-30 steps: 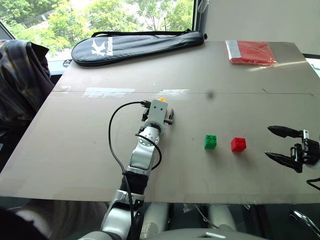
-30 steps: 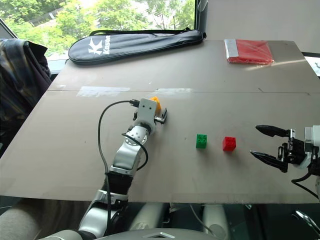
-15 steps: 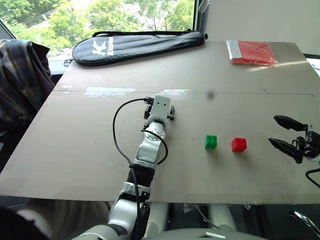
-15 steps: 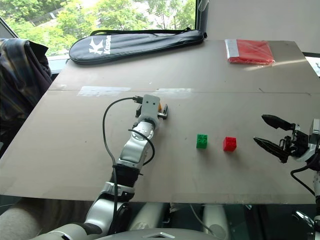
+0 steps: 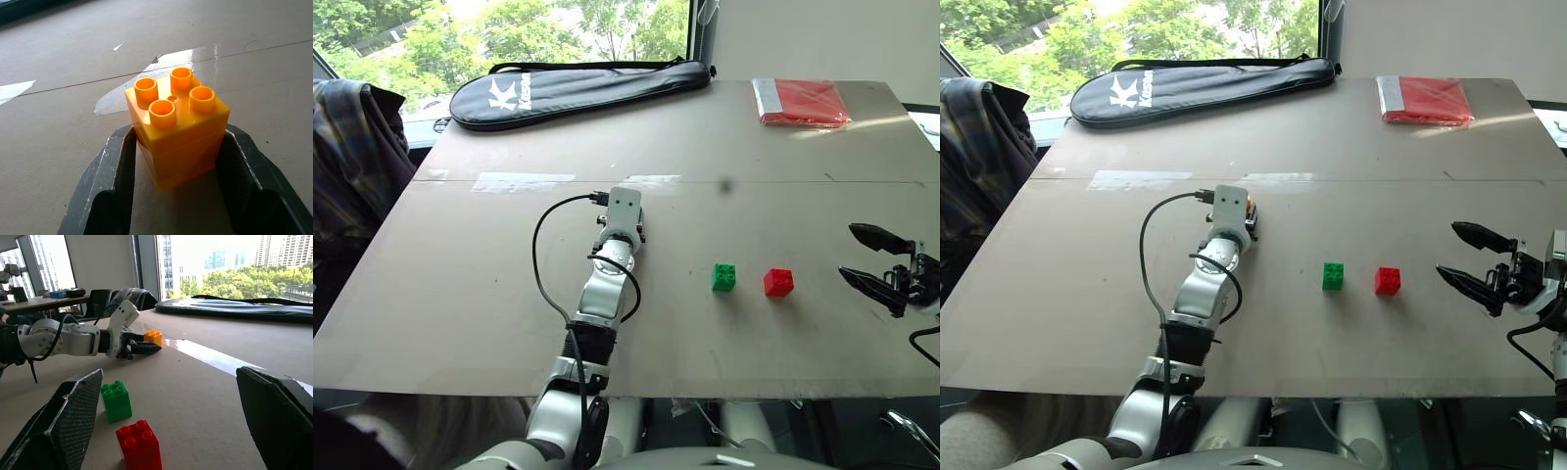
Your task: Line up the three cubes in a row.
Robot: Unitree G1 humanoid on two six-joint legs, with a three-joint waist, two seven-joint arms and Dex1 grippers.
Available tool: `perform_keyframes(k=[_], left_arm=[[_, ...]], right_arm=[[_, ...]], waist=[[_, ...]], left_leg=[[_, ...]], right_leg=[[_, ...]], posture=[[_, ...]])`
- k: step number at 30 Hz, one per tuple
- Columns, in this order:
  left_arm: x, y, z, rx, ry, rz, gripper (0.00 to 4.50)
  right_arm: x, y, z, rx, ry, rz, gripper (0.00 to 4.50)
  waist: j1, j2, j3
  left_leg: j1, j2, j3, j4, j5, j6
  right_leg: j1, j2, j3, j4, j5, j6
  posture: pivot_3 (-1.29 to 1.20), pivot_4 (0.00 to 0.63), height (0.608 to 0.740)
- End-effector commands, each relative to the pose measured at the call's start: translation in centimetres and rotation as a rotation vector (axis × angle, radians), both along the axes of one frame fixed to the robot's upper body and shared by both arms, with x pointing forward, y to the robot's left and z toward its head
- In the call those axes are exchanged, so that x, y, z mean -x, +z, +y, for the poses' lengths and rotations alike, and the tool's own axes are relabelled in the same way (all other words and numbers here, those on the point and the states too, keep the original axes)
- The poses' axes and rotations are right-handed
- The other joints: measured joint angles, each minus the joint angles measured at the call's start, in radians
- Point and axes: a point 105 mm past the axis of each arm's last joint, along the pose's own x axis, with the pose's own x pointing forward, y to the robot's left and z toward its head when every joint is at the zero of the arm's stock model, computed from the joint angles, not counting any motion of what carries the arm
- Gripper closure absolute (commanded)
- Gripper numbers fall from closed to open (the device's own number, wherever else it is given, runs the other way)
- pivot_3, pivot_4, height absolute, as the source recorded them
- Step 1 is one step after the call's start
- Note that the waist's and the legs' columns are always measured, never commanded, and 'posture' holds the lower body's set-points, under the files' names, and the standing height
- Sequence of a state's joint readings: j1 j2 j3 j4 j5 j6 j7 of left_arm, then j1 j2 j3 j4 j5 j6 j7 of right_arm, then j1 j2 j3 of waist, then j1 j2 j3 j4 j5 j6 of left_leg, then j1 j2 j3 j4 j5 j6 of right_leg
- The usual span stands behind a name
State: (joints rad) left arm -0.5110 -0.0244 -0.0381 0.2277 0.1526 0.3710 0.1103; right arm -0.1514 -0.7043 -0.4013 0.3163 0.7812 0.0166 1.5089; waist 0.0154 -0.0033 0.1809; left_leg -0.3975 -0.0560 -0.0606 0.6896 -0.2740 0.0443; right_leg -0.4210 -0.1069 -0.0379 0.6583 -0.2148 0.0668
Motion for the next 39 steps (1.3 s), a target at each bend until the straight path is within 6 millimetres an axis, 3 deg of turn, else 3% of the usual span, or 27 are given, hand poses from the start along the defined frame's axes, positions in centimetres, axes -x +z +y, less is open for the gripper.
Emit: perform_keyframes(k=[1, 8, 14, 20, 31, 32, 36, 39], left_arm=[[0.5, -0.2, 0.3, 0.025, -0.060, 0.001, 2.72], [3.7, 1.1, -0.8, 0.092, -0.622, -0.074, 2.72], [8.0, -0.8, -2.2, -0.039, -1.194, -0.010, 2.72], [8.4, -1.8, -3.1, -0.132, -1.500, 0.043, 2.72], [7.4, -2.3, -3.6, -0.229, -1.698, 0.098, 2.72], [7.4, -2.3, -3.6, -0.224, -1.701, 0.105, 1.73], [6.8, -2.3, -3.7, -0.269, -1.641, 0.068, 0.06], [5.6, -3.7, -3.2, -0.379, -1.505, 0.108, 0.02]], right_arm=[[0.1, 1.0, -0.3, 0.005, -0.003, -0.051, 0.00], [0.0, 0.7, -0.1, 0.011, 0.009, -0.047, 0.00], [-0.3, 0.6, 0.2, 0.007, 0.017, -0.049, 0.00], [-0.1, 0.6, 0.3, 0.009, 0.021, -0.054, 0.00], [0.9, 0.4, 0.1, 0.015, -0.010, -0.058, 0.00], [0.9, 0.4, 0.1, 0.015, -0.011, -0.058, 0.00], [1.0, 0.3, 0.0, 0.020, -0.012, -0.056, 0.00], [1.0, 0.2, 0.0, 0.025, -0.006, -0.052, 0.00]], waist=[[-0.001, 0.000, 0.000], [-0.001, 0.001, 0.000], [0.002, 0.001, -0.001], [0.000, 0.001, 0.000], [-0.003, 0.000, 0.000], [-0.003, 0.000, 0.000], [-0.002, 0.000, 0.000], [-0.002, 0.001, 0.000]], left_leg=[[0.000, 0.000, 0.000, 0.000, 0.000, 0.000], [0.000, 0.000, 0.000, 0.000, 0.000, -0.001], [0.000, 0.000, 0.000, 0.000, 0.000, -0.001], [-0.001, 0.000, 0.000, 0.000, -0.002, 0.004], [-0.001, 0.000, 0.000, 0.000, -0.002, 0.005], [-0.001, 0.000, 0.000, 0.000, -0.002, 0.005], [-0.001, 0.000, 0.000, 0.000, -0.002, 0.005], [0.000, 0.000, 0.000, 0.000, -0.002, 0.005]], right_leg=[[0.000, 0.000, 0.000, 0.000, 0.000, 0.000], [-0.001, 0.000, 0.000, 0.000, 0.000, 0.000], [-0.001, -0.001, 0.000, -0.001, 0.000, -0.001], [-0.001, 0.000, -0.001, -0.001, 0.000, -0.001], [-0.001, 0.000, -0.002, -0.001, 0.000, 0.000], [-0.001, 0.000, -0.002, -0.001, 0.000, 0.000], [-0.001, 0.000, -0.002, 0.000, 0.000, 0.000], [0.000, 0.000, -0.001, 0.001, 0.000, 0.000]], posture=[[0.00, 0.150, 0.694], [0.00, 0.150, 0.694], [0.00, 0.150, 0.694], [0.00, 0.150, 0.694], [0.00, 0.150, 0.694], [0.00, 0.150, 0.694], [0.00, 0.150, 0.694], [0.00, 0.150, 0.694]])
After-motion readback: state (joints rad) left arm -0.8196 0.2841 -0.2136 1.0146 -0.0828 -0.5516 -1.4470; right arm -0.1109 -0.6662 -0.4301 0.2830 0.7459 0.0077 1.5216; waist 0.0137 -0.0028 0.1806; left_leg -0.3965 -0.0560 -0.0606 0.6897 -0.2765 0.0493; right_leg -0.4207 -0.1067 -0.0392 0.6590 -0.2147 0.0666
